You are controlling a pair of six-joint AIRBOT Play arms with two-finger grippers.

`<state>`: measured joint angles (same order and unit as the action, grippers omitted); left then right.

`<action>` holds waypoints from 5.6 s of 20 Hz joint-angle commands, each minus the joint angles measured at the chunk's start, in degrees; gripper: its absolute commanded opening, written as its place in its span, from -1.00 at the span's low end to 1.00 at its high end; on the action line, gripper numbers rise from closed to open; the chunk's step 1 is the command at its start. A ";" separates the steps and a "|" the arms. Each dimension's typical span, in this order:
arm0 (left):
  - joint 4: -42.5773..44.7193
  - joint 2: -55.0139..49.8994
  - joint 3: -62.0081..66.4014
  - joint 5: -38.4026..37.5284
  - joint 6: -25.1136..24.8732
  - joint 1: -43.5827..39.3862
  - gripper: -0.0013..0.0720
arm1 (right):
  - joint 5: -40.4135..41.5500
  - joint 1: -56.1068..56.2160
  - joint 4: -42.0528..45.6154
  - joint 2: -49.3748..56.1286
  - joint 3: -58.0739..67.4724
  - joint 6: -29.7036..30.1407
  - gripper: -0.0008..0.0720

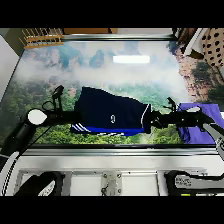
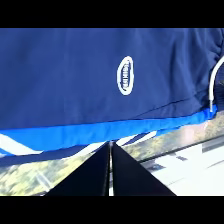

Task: Fold the clothes and pants, and hang the long-sleeved shirts on hangers.

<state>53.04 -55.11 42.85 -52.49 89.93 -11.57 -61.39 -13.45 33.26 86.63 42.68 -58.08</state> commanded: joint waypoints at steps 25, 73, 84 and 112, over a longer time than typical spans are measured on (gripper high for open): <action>-0.33 -45.48 36.87 3.04 -0.17 -21.51 -0.95 | -28.79 6.08 36.87 -10.12 35.93 -26.71 -0.91; 11.78 -24.98 38.12 -8.83 -0.83 6.29 -0.95 | -1.20 43.04 35.65 -3.67 30.45 -29.51 0.69; 11.50 -13.94 16.37 -2.49 -1.81 -0.68 -0.95 | 4.52 22.36 -2.36 6.97 12.39 -5.44 0.68; 11.32 -13.94 16.35 -1.07 -1.38 -3.50 -0.95 | 9.09 -23.34 30.18 -16.79 20.90 -29.22 -0.91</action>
<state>64.34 -69.10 59.22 -53.54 88.64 -15.03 -52.36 -26.65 61.60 72.42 63.48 -84.66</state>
